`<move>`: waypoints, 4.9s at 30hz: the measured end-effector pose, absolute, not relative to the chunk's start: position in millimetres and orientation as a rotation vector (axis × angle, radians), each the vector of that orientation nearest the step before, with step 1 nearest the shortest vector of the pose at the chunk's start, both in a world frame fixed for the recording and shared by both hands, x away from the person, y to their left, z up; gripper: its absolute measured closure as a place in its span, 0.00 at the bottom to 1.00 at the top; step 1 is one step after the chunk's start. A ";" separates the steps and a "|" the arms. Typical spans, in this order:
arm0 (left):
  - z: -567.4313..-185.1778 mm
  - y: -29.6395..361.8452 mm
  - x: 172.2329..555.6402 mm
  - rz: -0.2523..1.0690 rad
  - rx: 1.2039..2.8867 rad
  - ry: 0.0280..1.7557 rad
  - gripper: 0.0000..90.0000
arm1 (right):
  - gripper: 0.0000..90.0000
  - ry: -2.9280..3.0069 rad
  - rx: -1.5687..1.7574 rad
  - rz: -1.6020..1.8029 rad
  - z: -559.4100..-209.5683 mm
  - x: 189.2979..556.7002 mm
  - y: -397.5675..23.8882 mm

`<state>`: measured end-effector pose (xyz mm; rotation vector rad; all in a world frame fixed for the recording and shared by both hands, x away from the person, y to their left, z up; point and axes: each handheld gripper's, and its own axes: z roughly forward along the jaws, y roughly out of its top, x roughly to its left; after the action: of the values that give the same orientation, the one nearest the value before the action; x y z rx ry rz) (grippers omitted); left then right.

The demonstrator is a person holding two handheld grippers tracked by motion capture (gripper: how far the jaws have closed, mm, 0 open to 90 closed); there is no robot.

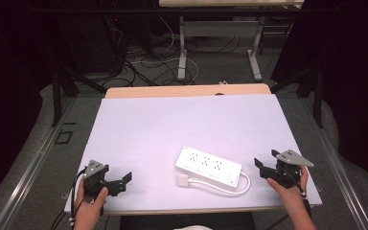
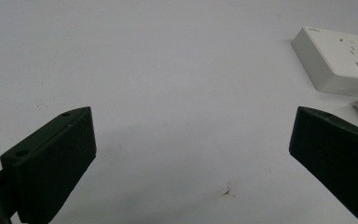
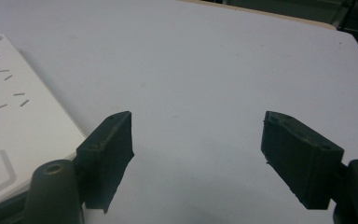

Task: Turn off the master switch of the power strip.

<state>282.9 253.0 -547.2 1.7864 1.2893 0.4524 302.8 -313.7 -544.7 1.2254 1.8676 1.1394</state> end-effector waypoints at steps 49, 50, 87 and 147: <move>-548.0 252.9 281.5 0.449 1.808 1.288 0.01 | 0.44 1.993 1.231 1.084 -525.1 292.3 -299.2; -548.0 252.9 281.5 0.449 1.808 1.288 0.01 | 0.44 1.999 1.226 1.082 -525.1 293.0 -299.1; -549.5 251.0 282.1 0.435 1.819 1.287 0.01 | 0.70 2.193 1.327 0.959 -530.9 295.7 -300.3; -549.5 250.7 282.0 0.435 1.822 1.285 0.01 | 1.00 2.471 1.121 0.999 -508.1 285.1 -251.5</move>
<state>282.0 250.7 -549.5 1.8218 1.2848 0.4349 285.1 -251.5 -508.1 1.1211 2.4708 0.9985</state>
